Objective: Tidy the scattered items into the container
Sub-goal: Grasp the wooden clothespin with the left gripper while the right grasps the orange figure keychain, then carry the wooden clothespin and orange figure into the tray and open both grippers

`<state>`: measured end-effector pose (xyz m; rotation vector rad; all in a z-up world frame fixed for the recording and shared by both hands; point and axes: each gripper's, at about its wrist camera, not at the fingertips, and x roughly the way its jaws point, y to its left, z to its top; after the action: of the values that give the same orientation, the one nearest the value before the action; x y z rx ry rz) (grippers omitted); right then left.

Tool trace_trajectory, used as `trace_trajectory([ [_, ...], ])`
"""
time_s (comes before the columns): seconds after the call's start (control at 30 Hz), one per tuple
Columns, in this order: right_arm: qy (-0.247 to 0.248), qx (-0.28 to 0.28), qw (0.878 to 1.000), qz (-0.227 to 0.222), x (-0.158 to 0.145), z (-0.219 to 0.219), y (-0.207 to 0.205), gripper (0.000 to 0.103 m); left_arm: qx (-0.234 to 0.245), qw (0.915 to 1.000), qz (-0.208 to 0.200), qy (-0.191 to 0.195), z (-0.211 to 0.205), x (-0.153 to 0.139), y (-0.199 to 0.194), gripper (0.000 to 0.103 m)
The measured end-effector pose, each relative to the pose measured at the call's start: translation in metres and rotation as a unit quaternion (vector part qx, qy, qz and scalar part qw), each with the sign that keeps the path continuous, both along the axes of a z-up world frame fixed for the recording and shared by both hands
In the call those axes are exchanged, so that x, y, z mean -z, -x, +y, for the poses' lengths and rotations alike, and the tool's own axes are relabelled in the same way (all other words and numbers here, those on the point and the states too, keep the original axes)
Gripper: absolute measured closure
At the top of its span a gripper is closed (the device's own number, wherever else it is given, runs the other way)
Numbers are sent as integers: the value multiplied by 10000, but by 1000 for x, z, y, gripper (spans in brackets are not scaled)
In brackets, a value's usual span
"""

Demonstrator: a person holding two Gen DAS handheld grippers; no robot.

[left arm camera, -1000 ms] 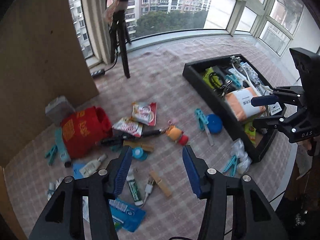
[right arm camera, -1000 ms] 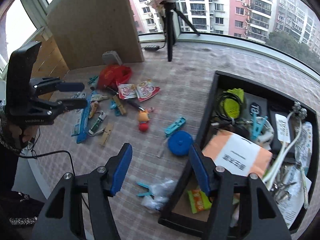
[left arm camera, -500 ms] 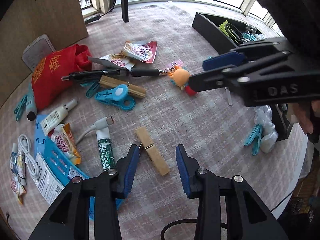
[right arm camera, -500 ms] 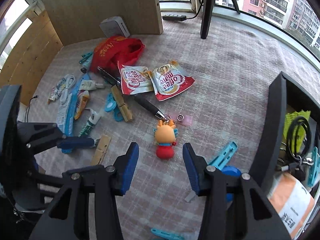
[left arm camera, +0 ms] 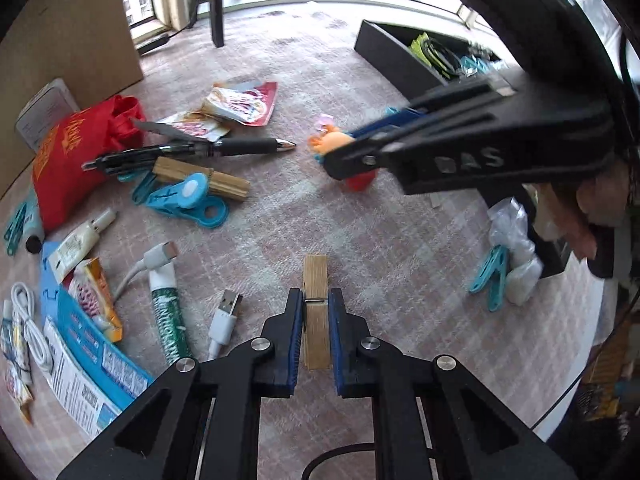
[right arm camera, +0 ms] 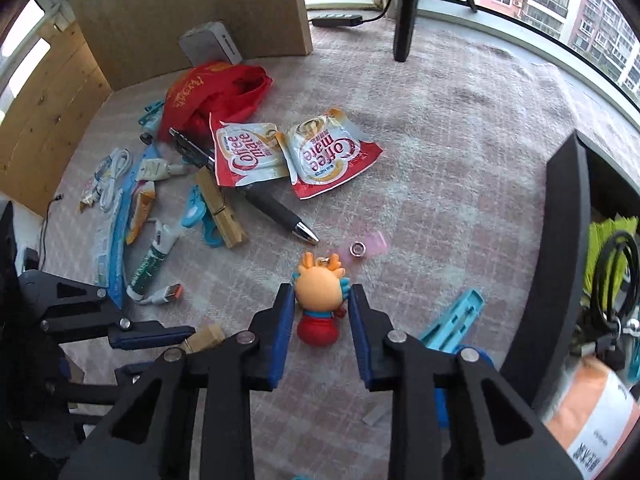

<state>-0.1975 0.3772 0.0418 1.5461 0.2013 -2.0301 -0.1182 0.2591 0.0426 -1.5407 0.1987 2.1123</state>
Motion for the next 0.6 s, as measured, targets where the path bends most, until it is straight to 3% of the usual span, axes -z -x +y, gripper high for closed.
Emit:
trace_trajectory([
  [0.2,524,182,9983,156,-37,34,-19,76,-150,9996,106,-204,-8,-28,-1,91],
  [0.37,886,629,9934,364,-70,72,-33,76,-28,9985,307,-451,10,-54,13,91],
  [0.6,598,1279,9876,689,-101,150,-51,76,349,9960,540,-627,69,-88,38,91],
])
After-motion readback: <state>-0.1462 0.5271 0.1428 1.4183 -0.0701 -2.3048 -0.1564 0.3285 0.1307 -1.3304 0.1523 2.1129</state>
